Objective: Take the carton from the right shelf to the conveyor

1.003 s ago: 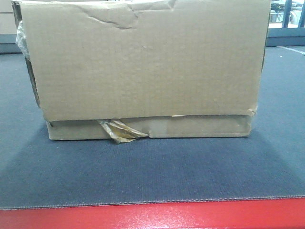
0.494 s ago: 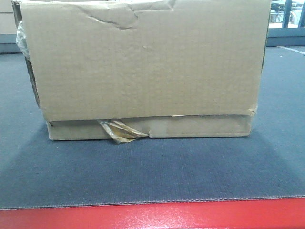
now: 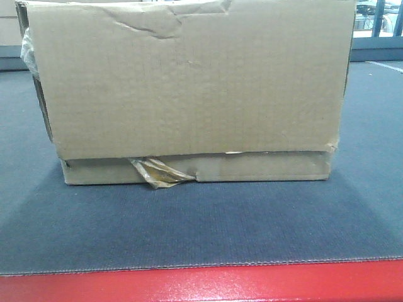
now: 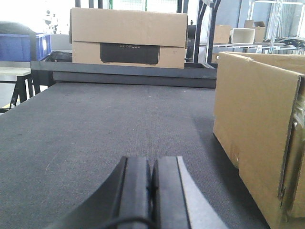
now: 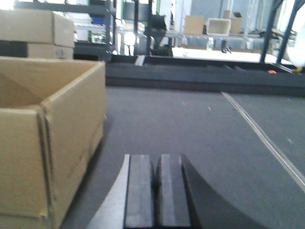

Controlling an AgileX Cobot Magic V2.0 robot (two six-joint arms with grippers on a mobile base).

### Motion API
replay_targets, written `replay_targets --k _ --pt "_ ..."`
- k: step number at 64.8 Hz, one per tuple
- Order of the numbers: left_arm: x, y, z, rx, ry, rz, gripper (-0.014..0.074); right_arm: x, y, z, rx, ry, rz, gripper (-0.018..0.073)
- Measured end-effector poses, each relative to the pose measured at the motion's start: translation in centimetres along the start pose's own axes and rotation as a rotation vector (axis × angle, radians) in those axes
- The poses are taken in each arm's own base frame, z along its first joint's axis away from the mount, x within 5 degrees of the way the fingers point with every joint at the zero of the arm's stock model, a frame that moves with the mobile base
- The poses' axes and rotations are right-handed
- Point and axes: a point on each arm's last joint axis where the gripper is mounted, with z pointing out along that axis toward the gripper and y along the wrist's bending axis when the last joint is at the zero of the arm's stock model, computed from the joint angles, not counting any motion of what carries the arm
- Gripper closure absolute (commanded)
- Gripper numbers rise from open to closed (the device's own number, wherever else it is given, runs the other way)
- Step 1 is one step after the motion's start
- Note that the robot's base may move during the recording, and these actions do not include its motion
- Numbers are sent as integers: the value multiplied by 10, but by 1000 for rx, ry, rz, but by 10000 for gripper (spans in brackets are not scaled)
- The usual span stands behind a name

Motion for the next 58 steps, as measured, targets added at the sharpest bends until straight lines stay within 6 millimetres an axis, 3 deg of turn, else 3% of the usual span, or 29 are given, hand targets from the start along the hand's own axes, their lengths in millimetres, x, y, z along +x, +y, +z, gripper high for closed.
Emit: replay_targets --k 19,58 --pt "0 0 0 0 0 0 604 67 1 15 23 13 33 627" --pt "0 0 0 0 0 0 604 69 1 16 29 0 -7 627"
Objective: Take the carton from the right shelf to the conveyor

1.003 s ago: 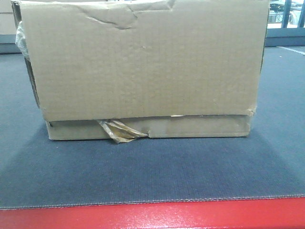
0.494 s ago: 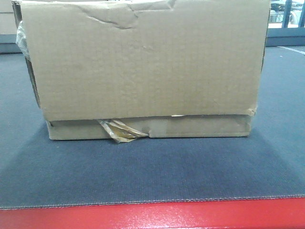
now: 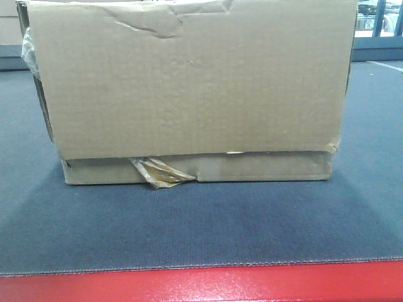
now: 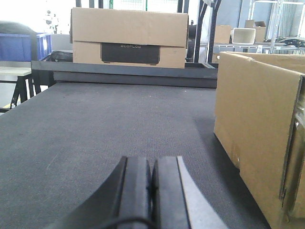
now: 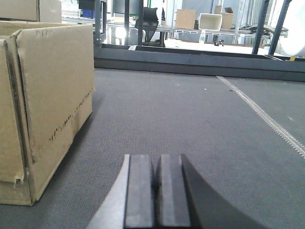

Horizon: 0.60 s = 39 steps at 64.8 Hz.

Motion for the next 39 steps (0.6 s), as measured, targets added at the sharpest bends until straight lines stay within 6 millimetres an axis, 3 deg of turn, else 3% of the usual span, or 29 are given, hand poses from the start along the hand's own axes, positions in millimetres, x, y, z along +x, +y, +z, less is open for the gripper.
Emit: replay_targets --k 39 --pt "0 0 0 0 0 0 604 -1 0 0 1 -6 -2 627"
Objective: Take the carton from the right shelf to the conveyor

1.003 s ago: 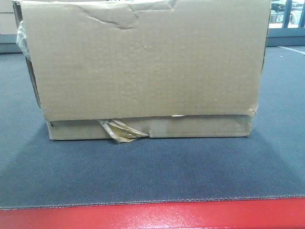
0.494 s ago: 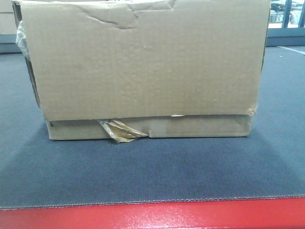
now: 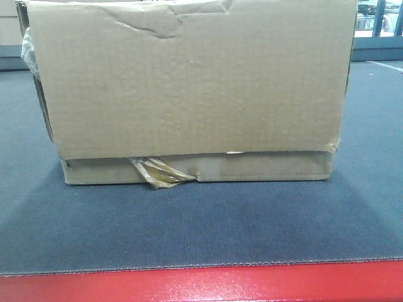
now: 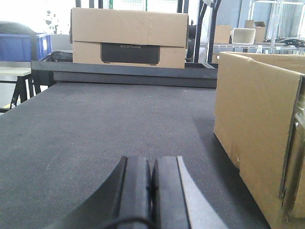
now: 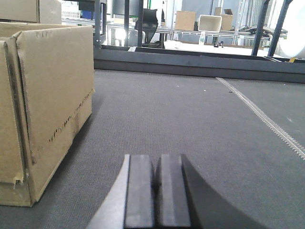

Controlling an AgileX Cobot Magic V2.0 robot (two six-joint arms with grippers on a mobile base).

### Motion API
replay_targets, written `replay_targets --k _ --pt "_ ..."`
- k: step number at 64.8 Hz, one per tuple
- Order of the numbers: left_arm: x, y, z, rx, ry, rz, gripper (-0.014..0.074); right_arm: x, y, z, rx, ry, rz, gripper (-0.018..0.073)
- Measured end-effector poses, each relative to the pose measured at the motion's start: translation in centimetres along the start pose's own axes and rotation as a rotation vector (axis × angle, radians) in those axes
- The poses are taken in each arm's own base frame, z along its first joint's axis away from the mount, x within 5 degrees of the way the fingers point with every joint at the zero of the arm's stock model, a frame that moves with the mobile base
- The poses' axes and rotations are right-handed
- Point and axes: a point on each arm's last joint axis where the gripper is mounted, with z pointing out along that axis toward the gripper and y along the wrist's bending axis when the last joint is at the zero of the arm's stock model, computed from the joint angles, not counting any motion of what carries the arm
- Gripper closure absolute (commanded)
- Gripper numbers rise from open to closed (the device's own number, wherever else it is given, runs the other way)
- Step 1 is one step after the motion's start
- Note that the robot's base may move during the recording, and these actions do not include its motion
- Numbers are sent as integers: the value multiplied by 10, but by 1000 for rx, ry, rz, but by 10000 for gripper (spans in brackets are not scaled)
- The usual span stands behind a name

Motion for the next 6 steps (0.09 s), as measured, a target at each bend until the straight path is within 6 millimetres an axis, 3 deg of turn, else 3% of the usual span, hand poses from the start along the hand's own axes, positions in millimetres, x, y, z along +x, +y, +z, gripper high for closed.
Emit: replay_targets --k 6 --pt "0 0 0 0 0 0 604 0 0 0 0 0 0 627"
